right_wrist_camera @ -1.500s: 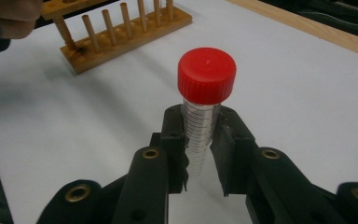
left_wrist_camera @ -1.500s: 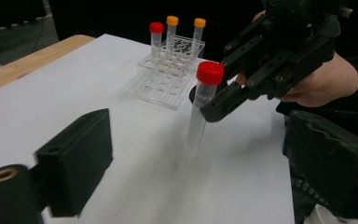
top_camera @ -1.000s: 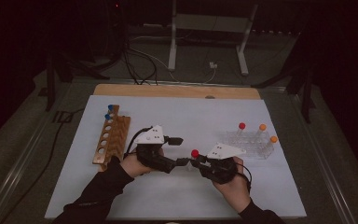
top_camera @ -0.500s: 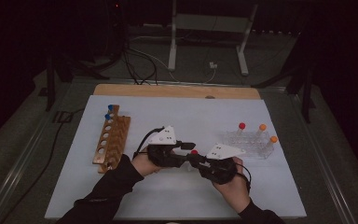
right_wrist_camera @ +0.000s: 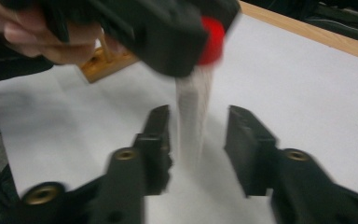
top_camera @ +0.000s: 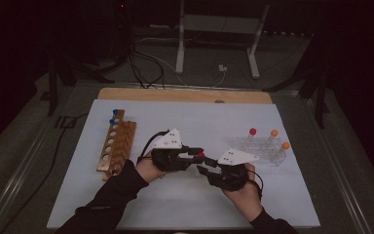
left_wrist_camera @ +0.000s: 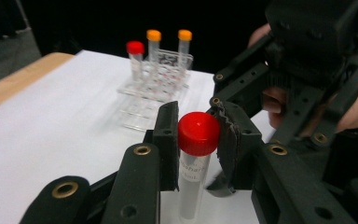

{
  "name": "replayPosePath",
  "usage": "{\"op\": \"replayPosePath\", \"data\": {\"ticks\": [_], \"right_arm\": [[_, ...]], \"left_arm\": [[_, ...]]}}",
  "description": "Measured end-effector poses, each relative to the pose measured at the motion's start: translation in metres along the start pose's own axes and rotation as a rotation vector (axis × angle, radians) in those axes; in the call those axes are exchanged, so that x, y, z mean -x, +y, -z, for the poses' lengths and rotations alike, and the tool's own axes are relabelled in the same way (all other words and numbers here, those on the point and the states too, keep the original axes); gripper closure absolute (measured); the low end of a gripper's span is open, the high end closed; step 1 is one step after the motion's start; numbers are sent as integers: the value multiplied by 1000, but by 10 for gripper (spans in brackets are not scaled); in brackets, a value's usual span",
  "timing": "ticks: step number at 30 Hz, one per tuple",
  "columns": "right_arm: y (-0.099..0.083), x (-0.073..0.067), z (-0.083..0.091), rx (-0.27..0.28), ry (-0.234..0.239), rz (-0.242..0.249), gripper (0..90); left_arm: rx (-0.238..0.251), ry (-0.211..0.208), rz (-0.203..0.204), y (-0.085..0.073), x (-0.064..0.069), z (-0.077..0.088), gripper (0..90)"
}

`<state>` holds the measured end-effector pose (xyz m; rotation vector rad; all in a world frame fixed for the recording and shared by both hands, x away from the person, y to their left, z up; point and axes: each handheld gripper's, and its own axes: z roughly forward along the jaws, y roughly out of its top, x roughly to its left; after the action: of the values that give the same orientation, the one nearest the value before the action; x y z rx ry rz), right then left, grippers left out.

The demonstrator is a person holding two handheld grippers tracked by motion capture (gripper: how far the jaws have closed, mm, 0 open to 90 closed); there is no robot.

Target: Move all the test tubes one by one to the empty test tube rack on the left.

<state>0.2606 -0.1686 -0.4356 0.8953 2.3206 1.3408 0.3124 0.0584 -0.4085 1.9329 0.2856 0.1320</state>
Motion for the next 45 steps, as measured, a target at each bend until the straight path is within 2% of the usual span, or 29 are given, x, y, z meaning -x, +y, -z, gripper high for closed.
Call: {"op": "replayPosePath", "data": {"ticks": [2, 8, 12, 19, 21, 24, 26, 35, 41, 45], "right_arm": [[0, 1, 1, 17, -3, -14, 490], [2, 4, 5, 46, -26, -36, 335], [3, 5, 8, 57, -35, -44, 266], [2, 6, 8, 65, -89, -58, 81], [2, 6, 8, 59, -77, -61, 32], [2, 6, 9, 63, -78, -59, 2], [2, 6, 10, 73, -62, -57, 0], [1, 8, 13, 89, -59, -58, 0], [1, 8, 12, 86, -59, -54, 0], [1, 8, 12, 83, -58, -54, 0]], "left_arm": [[8, 11, 13, 2, -4, 6, 718], [30, 78, 13, 10, -13, 32, 717], [38, 145, 18, 14, -22, 53, 717], [39, 256, 38, 11, -37, 89, 717], [36, 288, 44, 9, -41, 99, 717], [40, 335, 55, 6, -46, 115, 717], [45, 361, 65, 4, -50, 126, 717], [55, 481, 105, -7, -65, 168, 717], [52, 555, 120, -17, -73, 188, 717], [56, 590, 141, -25, -80, 197, 717]]}}
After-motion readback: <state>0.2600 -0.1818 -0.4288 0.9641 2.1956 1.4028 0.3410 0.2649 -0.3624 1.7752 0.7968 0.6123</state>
